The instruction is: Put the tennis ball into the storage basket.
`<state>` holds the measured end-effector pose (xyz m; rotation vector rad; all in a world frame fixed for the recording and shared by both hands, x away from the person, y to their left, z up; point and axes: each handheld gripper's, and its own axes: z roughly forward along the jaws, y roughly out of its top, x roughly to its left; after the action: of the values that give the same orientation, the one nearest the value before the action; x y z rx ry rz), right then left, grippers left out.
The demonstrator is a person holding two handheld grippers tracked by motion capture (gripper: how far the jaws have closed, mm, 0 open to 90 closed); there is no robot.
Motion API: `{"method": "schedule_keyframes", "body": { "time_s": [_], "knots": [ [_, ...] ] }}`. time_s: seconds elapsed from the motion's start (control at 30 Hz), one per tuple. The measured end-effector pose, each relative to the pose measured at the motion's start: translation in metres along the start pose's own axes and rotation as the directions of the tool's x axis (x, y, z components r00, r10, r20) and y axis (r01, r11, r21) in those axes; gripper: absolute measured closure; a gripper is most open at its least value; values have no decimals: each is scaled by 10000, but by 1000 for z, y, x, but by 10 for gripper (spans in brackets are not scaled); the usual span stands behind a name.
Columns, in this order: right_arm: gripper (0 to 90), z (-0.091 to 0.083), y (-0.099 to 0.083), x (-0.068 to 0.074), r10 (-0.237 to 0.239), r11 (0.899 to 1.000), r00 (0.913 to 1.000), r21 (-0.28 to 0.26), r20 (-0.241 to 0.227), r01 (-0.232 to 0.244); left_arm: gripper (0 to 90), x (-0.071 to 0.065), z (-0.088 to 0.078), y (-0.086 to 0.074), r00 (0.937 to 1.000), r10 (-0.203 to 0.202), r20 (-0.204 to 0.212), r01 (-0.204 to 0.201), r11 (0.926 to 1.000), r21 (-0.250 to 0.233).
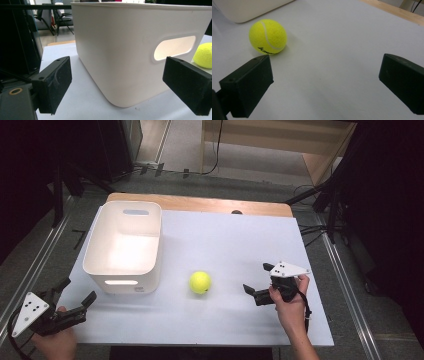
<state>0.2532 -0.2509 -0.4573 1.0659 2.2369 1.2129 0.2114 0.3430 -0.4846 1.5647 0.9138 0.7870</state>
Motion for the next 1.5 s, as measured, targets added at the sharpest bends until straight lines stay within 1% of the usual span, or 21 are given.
{"method": "schedule_keyframes", "body": {
  "time_s": [0.2,0.23,0.27,0.5,0.57,0.63,0.7,0.73,0.83,0.93,1.0,1.1,1.27,1.37,1.5],
  "knots": [
    [0,6,4,3,-143,9998,9998,103,-130,145,85,0,0,0,10000,-1,-10,1,10000,14],
    [0,6,5,4,-81,9999,9998,151,-171,83,85,0,0,0,10000,-18,-8,18,10000,6],
    [0,8,5,4,-177,9997,9997,154,-164,180,86,0,0,0,10000,-18,-8,18,10000,6],
    [0,13,9,7,-211,9993,9992,289,-351,221,85,0,0,0,10000,-30,-9,30,10000,6],
    [0,17,11,8,-320,9989,9986,318,-412,333,85,0,0,0,10000,-30,1,30,10000,-1],
    [0,18,12,9,-287,9989,9985,357,-458,304,86,0,0,0,10000,-29,-4,29,10000,6],
    [0,20,13,10,-371,9986,9982,362,-480,389,86,0,0,0,10000,-31,6,31,10000,-2],
    [0,22,14,11,-396,9984,9976,390,-563,418,86,1,0,0,10000,-33,12,33,10000,-13],
    [0,24,14,12,-378,9981,9975,470,-599,406,86,1,0,0,10000,-31,29,31,10000,-32],
    [0,28,15,14,-444,9975,9969,512,-648,478,86,2,-1,0,9999,-85,53,85,10000,-20],
    [0,32,17,15,-534,9968,9957,556,-750,577,85,2,-2,0,9998,-158,112,159,9998,-99],
    [0,34,18,17,-465,9968,9959,616,-779,514,85,3,-3,0,9996,-179,198,183,9996,-212],
    [0,40,20,20,-539,9955,9944,726,-911,606,86,3,-2,0,9997,-134,197,137,9998,-147],
    [0,43,21,22,-523,9953,9939,764,-971,598,86,3,-2,0,9997,-192,138,194,9997,-128],
    [0,49,23,25,-616,9939,9919,838,-1114,712,85,3,-3,0,9996,-228,156,230,9996,-149]
  ]
}}
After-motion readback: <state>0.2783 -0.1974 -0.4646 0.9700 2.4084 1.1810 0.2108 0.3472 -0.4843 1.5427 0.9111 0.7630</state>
